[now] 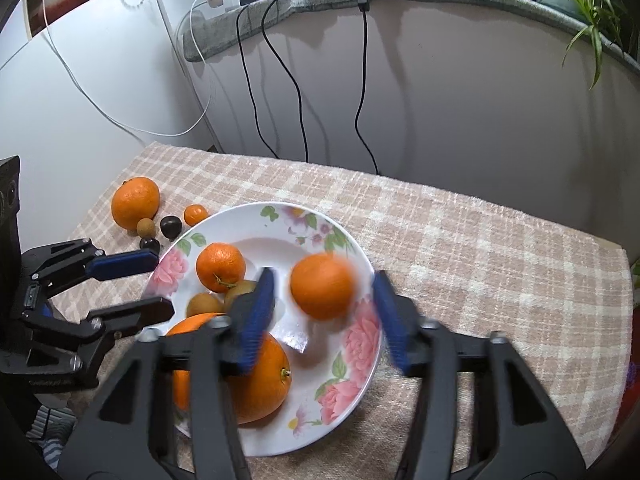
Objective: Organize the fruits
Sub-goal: 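Open both grippers to drop the kiwi and tangerine into the plate, then withdraw both grippers and move them toward the large orange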
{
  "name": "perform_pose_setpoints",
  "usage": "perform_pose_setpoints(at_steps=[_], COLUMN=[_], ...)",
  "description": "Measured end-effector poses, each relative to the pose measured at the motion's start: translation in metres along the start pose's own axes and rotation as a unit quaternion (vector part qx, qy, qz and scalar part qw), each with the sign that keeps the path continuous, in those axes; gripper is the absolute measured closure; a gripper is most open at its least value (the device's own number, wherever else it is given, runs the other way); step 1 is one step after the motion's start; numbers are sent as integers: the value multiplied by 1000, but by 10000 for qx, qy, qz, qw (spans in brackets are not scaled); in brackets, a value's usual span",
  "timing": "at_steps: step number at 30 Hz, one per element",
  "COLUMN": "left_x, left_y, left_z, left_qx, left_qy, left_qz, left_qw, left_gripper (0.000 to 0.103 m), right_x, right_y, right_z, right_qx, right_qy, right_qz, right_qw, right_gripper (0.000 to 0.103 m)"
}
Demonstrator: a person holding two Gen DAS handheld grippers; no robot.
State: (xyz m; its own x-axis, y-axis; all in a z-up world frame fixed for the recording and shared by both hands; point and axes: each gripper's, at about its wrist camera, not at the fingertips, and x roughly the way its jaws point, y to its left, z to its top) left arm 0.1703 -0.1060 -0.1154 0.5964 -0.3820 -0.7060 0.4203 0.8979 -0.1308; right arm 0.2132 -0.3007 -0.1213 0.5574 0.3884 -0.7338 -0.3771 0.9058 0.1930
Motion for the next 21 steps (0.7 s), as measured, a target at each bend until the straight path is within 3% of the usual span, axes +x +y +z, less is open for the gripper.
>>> perform_pose_setpoints(at_steps=[1,4,8,21], left_x=[-1,-2,-4,-13], left_y=[0,-1,-4,-4], left_z=[0,1,1,1], left_qx=[5,28,125,166], left_qy=[-13,-41,-72,-174], left_qz=[11,47,132,249], left_qw=[10000,10000,9998,9994], left_gripper=[42,34,30,27], right_x=[-2,-6,-11,-18], right_y=[0,0,0,9], right_z=[0,2,4,9], right_qx=[-3,24,27,-54], right_qy=[-42,-103,-180,-203], right_qz=[-31,-28,-76,-133], right_qw=[10000,9999,9998,9997], right_gripper=[33,32,15,14])
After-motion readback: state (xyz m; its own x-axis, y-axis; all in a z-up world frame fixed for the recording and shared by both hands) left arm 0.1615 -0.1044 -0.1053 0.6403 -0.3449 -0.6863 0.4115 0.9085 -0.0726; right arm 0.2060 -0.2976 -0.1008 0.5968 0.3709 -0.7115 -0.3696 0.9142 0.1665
